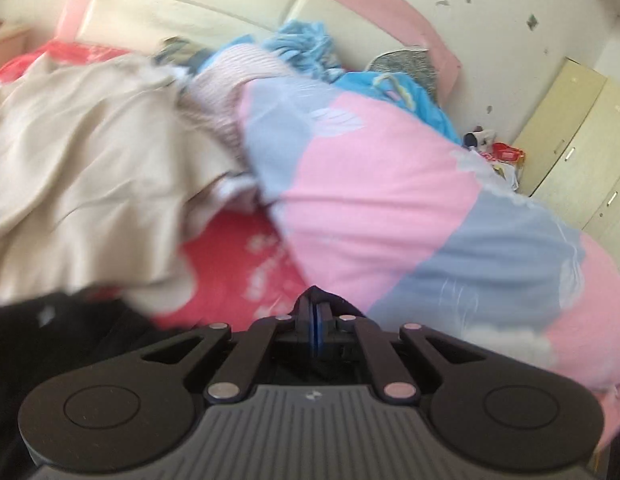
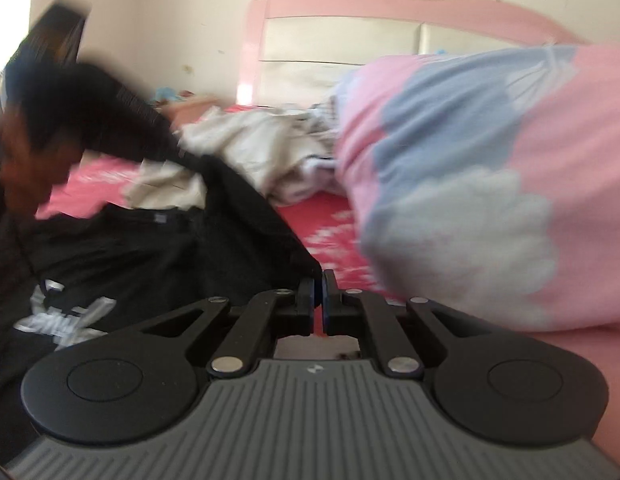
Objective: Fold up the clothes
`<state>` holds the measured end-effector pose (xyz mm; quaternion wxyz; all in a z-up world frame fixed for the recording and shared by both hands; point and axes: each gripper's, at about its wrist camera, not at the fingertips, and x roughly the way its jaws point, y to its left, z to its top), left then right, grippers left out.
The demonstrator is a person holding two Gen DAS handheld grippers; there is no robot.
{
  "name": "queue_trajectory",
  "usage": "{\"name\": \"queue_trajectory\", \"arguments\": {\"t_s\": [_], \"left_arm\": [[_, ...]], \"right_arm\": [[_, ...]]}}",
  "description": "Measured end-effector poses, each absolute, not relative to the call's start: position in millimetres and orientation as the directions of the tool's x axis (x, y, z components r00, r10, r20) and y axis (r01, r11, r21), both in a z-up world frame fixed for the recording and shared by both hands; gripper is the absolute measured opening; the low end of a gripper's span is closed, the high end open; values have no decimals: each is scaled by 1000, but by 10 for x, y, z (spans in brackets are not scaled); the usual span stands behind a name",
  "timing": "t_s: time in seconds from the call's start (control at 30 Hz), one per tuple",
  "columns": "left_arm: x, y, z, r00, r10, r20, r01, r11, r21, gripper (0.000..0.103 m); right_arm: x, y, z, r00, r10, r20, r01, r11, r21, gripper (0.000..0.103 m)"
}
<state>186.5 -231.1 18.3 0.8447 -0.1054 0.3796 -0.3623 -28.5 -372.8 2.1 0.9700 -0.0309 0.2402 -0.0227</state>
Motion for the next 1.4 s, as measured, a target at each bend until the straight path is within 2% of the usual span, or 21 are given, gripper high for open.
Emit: {"name": "queue_trajectory", "arguments": {"t_s": [0.13, 0.23, 0.37, 0.53, 0.6, 0.67, 0.73, 0.93, 1.07, 1.27, 1.4], "left_arm": [[2033, -2835, 50, 442, -684, -580, 547, 718, -431, 2], [2131, -3133, -171, 444, -659, -608, 550, 736, -395, 2], [2187, -3414, -448, 453, -626, -635, 571, 751, -333, 2], [2231, -3584, -603, 448, -616, -648, 567, 756, -326, 6], [2284, -3556, -598, 440, -614, -656, 543, 763, -350, 14], [2331, -3404, -523, 448, -614, -650, 510, 773, -378, 35], [2367, -3218, -423, 464, -624, -629, 483, 773, -411, 46], [2389, -2531, -123, 530, -633, -564, 386, 773, -504, 49], [2084, -2067, -123, 533, -616, -580, 374, 787, -491, 50], [1560, -1905, -526, 467, -614, -636, 391, 789, -475, 50], [1377, -2006, -671, 445, -619, -647, 424, 782, -456, 50]], "right_arm": [[-205, -3734, -120, 862, -148, -486, 83, 985, -152, 2], [-109, -3832, -244, 830, -186, -527, 124, 981, -151, 2], [9, -3977, -393, 784, -226, -578, 175, 974, -144, 2], [98, -4015, -532, 740, -324, -590, 224, 945, -239, 0], [93, -3997, -563, 740, -341, -579, 224, 938, -266, 0], [55, -3960, -558, 750, -333, -571, 203, 938, -280, 1], [-14, -3922, -534, 766, -326, -553, 191, 938, -289, 3], [-167, -3747, -416, 834, -287, -472, 141, 937, -319, 4], [-140, -3699, -274, 864, -260, -430, 118, 937, -328, 4], [423, -3796, -272, 818, -215, -534, 67, 957, -283, 0], [760, -3830, -282, 825, -317, -467, 94, 892, -441, 0]]}}
